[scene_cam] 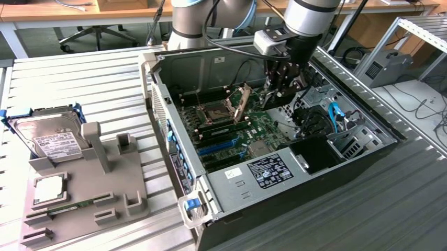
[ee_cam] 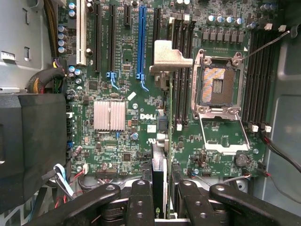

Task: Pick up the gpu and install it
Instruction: 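Insert the gpu into the slot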

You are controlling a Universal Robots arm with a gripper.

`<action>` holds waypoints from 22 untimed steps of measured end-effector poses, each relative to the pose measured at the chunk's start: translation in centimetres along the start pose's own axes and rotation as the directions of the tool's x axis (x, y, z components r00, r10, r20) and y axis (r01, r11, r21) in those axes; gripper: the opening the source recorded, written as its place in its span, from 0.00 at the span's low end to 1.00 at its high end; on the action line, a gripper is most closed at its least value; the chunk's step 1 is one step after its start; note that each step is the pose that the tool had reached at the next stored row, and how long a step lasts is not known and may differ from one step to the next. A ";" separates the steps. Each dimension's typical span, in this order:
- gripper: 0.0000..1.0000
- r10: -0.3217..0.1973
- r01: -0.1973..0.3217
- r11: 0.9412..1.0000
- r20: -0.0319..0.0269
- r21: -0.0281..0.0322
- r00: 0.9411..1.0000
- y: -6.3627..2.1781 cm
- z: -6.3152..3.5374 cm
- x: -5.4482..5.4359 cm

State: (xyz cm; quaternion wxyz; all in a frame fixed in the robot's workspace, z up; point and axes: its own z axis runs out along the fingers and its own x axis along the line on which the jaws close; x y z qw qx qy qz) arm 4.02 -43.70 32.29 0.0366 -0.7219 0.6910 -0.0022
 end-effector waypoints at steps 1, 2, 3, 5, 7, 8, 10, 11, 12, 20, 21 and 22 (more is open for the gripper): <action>0.26 0.000 0.000 1.000 0.000 0.000 1.000 0.00 0.02 0.0; 0.26 0.000 0.000 1.000 0.000 0.000 1.000 0.00 0.05 0.0; 0.26 0.000 0.000 1.000 0.000 0.000 1.000 0.01 0.07 0.0; 0.26 0.000 0.000 1.000 0.000 0.000 1.000 0.02 0.12 0.0; 0.26 0.000 0.000 1.000 0.000 0.000 1.000 0.03 0.16 0.0; 0.26 0.000 0.000 1.000 0.000 0.000 1.000 0.03 0.19 0.0; 0.26 0.000 0.000 1.000 0.000 0.000 1.000 0.04 0.23 0.0; 0.26 0.000 0.000 1.000 0.000 0.000 1.000 0.05 0.26 0.0; 0.26 0.000 0.000 1.000 0.000 0.000 1.000 0.05 0.27 0.0; 0.26 0.000 0.000 1.000 0.000 0.000 1.000 0.10 0.47 0.0; 0.26 0.000 0.000 1.000 0.000 0.000 1.000 0.11 0.49 0.0; 0.26 0.000 0.000 1.000 0.000 0.000 1.000 0.11 0.51 0.0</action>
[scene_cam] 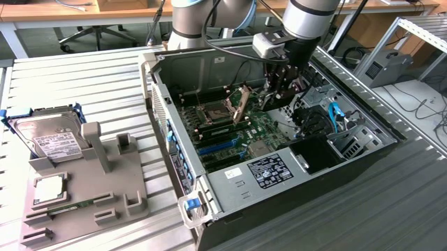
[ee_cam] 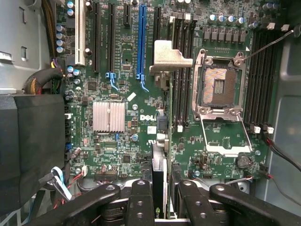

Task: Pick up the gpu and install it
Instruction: 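Insert the gpu into the slot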

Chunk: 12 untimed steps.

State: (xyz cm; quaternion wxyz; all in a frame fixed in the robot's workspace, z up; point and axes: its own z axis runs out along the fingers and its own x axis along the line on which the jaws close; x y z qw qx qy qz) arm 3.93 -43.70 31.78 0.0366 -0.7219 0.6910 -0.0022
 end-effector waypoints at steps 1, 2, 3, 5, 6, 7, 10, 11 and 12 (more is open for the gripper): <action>0.26 0.000 0.000 1.000 0.000 0.000 1.000 0.01 0.01 0.0; 0.26 0.000 0.000 1.000 0.000 0.000 1.000 0.01 0.03 0.0; 0.26 0.000 0.000 1.000 0.000 0.000 1.000 0.02 0.05 0.0; 0.26 0.000 0.000 1.000 0.000 0.000 1.000 0.03 0.09 0.0; 0.26 0.000 0.000 1.000 0.000 0.000 1.000 0.04 0.11 0.0; 0.26 0.000 0.000 1.000 0.000 0.000 1.000 0.04 0.13 0.0; 0.26 0.000 0.000 1.000 0.000 0.000 1.000 0.06 0.23 0.0; 0.26 0.000 0.000 1.000 0.000 0.000 1.000 0.06 0.27 0.0; 0.26 0.000 0.000 1.000 0.000 0.000 1.000 0.07 0.32 0.0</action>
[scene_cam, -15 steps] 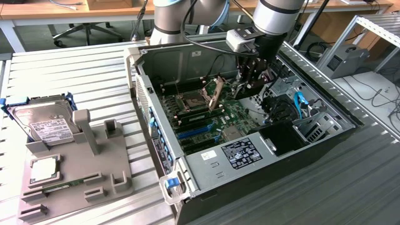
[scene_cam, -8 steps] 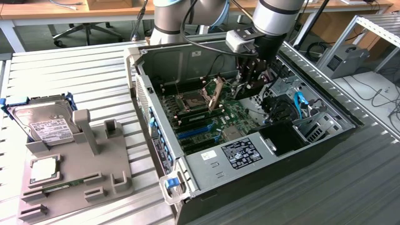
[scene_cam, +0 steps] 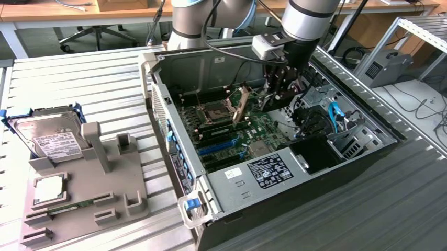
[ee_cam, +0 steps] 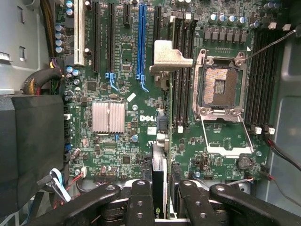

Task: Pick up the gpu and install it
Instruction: 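Insert the gpu into the slot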

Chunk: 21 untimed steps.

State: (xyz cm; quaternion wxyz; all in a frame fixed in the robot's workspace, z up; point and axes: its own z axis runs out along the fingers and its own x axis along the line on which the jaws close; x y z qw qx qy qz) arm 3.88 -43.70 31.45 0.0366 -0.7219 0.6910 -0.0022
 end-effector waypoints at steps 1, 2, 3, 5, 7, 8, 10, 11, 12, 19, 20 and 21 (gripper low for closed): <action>0.26 0.000 0.000 1.000 0.000 0.000 1.000 0.03 0.05 0.0; 0.26 0.000 0.000 1.000 0.000 0.000 1.000 0.09 0.08 0.0; 0.26 0.000 0.000 1.000 0.000 0.000 1.000 0.17 0.11 0.0; 0.26 0.000 0.000 1.000 0.000 0.000 1.000 0.42 0.14 0.0; 0.26 0.000 0.000 1.000 0.000 0.000 1.000 0.69 0.16 0.0; 0.26 0.000 0.000 1.000 0.000 0.000 1.000 0.81 0.17 0.0; 0.26 0.000 0.000 1.000 0.000 0.000 1.000 1.00 0.19 0.0; 0.26 0.000 0.000 1.000 0.000 0.000 1.000 1.06 0.20 0.0; 0.26 0.000 0.000 1.000 0.000 0.000 1.000 1.12 0.21 0.0; 0.26 0.000 0.000 1.000 0.000 0.000 1.000 1.35 0.38 0.0; 0.26 0.000 0.000 1.000 0.000 0.000 1.000 1.36 0.39 0.0; 0.26 0.000 0.000 1.000 0.000 0.000 1.000 1.37 0.41 0.0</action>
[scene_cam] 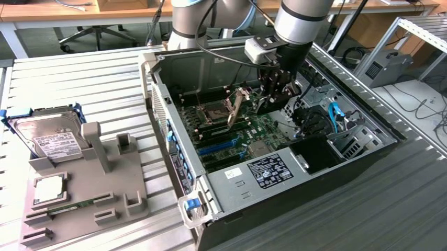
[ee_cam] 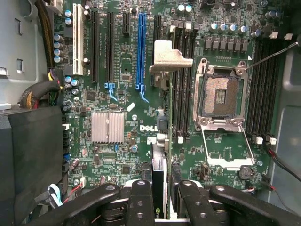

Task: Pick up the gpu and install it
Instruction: 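Insert the gpu into the slot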

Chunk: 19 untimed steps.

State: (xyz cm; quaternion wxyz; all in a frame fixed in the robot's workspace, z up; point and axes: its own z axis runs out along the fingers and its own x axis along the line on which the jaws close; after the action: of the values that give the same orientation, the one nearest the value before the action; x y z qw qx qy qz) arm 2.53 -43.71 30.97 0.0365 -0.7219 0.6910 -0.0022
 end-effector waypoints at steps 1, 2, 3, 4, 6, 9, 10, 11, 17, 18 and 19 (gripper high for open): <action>0.26 0.000 0.000 1.000 0.000 0.000 1.000 0.01 0.02 0.0; 0.26 0.000 0.000 1.000 0.000 0.000 1.000 0.03 0.05 0.0; 0.26 0.000 0.000 1.000 0.000 0.000 1.000 0.04 0.08 0.0; 0.26 0.000 0.000 1.000 0.000 0.000 1.000 0.05 0.09 0.0; 0.26 0.000 0.000 1.000 0.000 0.000 1.000 0.08 0.14 0.0; 0.26 0.000 0.000 1.000 0.000 0.000 1.000 0.12 0.21 0.0; 0.26 0.000 0.000 1.000 0.000 0.000 1.000 0.14 0.23 0.0; 0.26 0.000 0.000 1.000 0.000 0.000 1.000 0.15 0.25 0.0; 0.26 0.000 0.000 1.000 0.000 0.000 1.000 0.22 0.39 0.0; 0.26 0.000 0.000 1.000 0.000 0.000 1.000 0.23 0.42 0.0; 0.26 0.000 0.000 1.000 0.000 0.000 1.000 0.24 0.44 0.0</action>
State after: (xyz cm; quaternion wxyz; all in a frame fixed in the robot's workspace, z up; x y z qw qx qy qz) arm 2.31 -43.71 30.52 0.0366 -0.7219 0.6910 -0.0022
